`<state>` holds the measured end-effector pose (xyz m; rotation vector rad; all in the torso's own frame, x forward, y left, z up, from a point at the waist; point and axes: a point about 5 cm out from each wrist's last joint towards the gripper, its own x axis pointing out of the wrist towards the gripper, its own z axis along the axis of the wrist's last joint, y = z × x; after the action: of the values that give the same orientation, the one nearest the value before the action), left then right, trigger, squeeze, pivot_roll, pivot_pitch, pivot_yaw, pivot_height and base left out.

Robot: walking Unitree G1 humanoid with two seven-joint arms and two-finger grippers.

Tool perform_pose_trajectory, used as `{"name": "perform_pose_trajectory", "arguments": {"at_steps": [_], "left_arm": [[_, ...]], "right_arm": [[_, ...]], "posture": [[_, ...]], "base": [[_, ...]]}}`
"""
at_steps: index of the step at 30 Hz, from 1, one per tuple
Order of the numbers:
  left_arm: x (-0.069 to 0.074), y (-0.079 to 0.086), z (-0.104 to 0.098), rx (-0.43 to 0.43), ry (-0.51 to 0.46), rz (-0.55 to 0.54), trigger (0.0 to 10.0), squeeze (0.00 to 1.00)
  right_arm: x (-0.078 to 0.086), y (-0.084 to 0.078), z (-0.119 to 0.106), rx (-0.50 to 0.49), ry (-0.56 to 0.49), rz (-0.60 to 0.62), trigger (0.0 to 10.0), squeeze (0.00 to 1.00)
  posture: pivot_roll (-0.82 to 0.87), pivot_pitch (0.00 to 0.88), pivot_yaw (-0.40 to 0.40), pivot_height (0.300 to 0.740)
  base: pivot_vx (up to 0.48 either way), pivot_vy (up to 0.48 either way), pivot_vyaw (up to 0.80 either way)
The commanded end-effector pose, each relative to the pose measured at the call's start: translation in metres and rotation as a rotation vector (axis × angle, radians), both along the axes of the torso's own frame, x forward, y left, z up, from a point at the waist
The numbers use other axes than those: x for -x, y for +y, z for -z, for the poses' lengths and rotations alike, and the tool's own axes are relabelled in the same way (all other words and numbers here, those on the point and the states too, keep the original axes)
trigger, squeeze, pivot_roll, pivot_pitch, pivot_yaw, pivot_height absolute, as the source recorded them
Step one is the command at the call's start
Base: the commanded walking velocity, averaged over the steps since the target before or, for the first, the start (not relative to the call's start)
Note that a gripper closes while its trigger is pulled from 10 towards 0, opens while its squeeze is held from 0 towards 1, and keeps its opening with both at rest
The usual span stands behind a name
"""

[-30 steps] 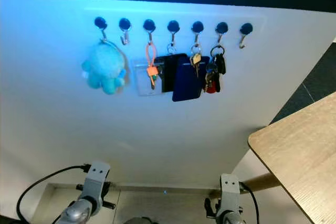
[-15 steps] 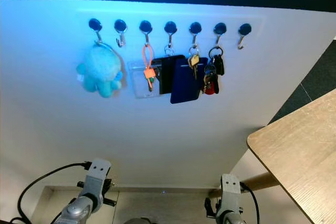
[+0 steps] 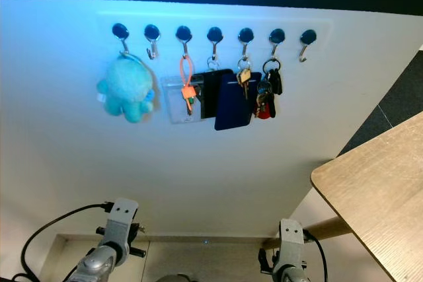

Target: Hang keys on a hook

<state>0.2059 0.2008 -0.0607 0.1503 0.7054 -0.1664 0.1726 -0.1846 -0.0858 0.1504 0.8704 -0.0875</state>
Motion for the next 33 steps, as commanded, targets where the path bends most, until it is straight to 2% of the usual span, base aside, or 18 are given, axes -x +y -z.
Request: {"name": "perform_pose_trajectory", "arguments": {"at_steps": [1,12,18,33], "left_arm": [[0.001,0.002,0.0,0.004,0.008,-0.014,10.0,0.0],[0.002,0.005,0.0,0.012,0.005,-0.015,10.0,0.0],[0.002,0.008,-0.001,0.003,0.001,-0.009,10.0,0.0],[0.002,0.011,-0.003,0.003,-0.024,0.0,10.0,0.0]], "right_arm": [[0.004,-0.001,0.002,0.003,0.012,0.008,10.0,0.0],[0.004,-0.001,0.002,0.003,0.011,0.009,10.0,0.0],[0.004,0.0,0.002,0.002,0.012,0.008,10.0,0.0],[0.005,0.003,0.003,-0.009,0.016,0.01,10.0,0.0]], "posture": [[0.05,0.052,-0.016,0.74],[0.05,0.04,-0.012,0.74],[0.05,0.04,-0.009,0.74],[0.06,0.054,-0.008,0.74]], "base": [[0.0,0.0,0.0],[0.0,0.0,0.0],[0.0,0.443,0.0],[0.0,0.0,0.0]]}}
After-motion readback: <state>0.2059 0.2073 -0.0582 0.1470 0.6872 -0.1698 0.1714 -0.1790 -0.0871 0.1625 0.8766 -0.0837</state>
